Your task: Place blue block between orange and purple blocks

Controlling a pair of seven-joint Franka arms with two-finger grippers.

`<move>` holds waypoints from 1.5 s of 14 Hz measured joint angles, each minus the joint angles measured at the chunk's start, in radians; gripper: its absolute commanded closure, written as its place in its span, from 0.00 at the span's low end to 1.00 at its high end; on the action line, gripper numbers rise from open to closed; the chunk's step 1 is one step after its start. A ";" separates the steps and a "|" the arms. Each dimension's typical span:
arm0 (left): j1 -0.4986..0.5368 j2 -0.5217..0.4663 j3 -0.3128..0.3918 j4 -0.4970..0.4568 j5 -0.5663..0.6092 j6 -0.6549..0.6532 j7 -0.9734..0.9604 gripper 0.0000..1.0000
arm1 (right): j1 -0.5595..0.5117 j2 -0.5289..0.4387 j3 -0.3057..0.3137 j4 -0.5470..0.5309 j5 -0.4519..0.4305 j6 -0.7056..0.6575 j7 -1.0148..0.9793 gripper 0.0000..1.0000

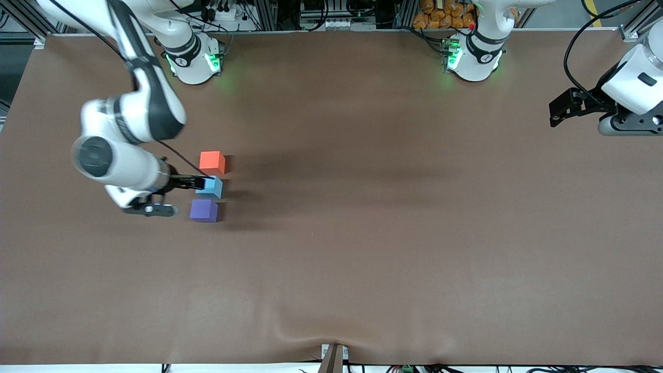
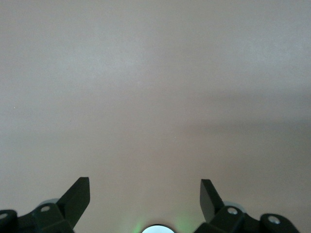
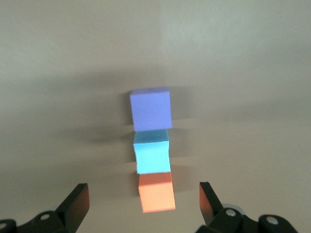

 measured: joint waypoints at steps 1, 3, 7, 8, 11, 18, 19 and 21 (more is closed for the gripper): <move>0.000 0.000 0.000 0.000 0.000 0.000 0.000 0.00 | -0.016 -0.004 0.000 0.070 0.006 -0.032 -0.001 0.00; 0.000 0.001 0.001 -0.001 0.000 0.000 0.000 0.00 | -0.051 -0.003 0.000 0.203 0.013 -0.101 -0.009 0.00; 0.001 0.002 0.003 -0.001 0.000 0.000 0.000 0.00 | -0.087 -0.003 -0.008 0.439 0.011 -0.305 -0.011 0.00; 0.001 0.003 0.003 -0.001 0.000 0.000 0.000 0.00 | -0.109 -0.003 -0.013 0.479 0.011 -0.360 -0.012 0.00; 0.001 0.003 0.004 -0.001 0.000 0.000 0.000 0.00 | -0.192 -0.004 -0.018 0.554 0.012 -0.498 -0.023 0.00; 0.007 0.003 0.006 -0.001 0.000 0.000 0.030 0.00 | -0.209 -0.166 -0.014 0.464 -0.004 -0.486 -0.027 0.00; 0.008 0.003 0.006 -0.001 0.000 0.000 0.030 0.00 | -0.209 -0.207 -0.012 0.400 -0.005 -0.453 -0.027 0.00; 0.009 0.003 0.006 -0.001 0.000 0.000 0.030 0.00 | -0.208 -0.267 -0.006 0.298 -0.006 -0.418 -0.027 0.00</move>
